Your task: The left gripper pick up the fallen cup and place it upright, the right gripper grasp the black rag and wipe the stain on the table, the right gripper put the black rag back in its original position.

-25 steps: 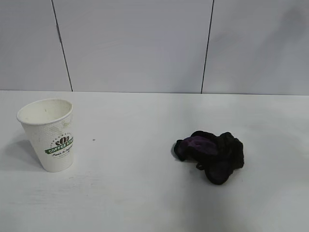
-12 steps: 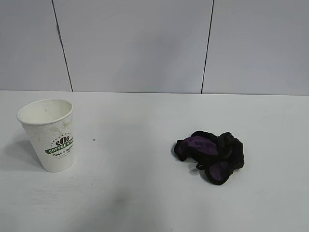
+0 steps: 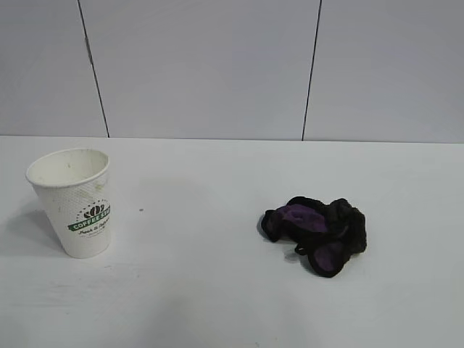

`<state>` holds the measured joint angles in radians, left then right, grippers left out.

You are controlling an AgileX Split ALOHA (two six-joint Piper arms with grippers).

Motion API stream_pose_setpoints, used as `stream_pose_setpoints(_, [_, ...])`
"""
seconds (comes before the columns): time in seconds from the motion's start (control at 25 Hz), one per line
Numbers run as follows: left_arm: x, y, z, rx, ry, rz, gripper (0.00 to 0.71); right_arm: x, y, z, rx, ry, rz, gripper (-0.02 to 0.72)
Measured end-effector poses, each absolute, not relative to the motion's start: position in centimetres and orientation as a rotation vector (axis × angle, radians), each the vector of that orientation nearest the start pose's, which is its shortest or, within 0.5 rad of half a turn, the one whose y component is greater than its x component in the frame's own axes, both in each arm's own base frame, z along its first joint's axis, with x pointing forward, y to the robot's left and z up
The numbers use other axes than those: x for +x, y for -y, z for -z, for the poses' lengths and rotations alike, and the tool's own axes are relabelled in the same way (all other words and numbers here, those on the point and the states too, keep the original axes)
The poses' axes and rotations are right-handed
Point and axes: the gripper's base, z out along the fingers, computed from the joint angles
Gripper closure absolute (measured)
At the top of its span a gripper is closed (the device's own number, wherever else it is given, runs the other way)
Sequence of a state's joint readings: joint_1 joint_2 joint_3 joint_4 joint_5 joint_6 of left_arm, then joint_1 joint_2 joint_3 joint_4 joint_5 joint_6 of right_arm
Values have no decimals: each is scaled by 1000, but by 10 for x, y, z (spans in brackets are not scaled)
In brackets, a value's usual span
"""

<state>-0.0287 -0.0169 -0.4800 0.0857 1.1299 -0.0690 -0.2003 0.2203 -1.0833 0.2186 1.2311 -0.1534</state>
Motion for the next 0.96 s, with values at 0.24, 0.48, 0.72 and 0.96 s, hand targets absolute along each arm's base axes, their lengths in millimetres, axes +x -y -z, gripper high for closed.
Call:
stream_pose_setpoints(0.24, [-8,-7,-266,-50,-2113,-45,14,-32,-13,-330,-6,-1976,15,117])
stream_pose_setpoints(0.48, [-8,-7,-266,-50,-2113,-45,14,-11,-3,-277,59,-2135,23,117])
stream_pose_setpoints(0.72, [-8,-7,-266,-50,-2113,-45,14,-4,-1,-269,42,-2130,-11,117])
stream_pose_setpoints(0.96, [-8,-7,-266,-50,-2113,-45,14,-1,-1,-266,31,-2125,-32,117])
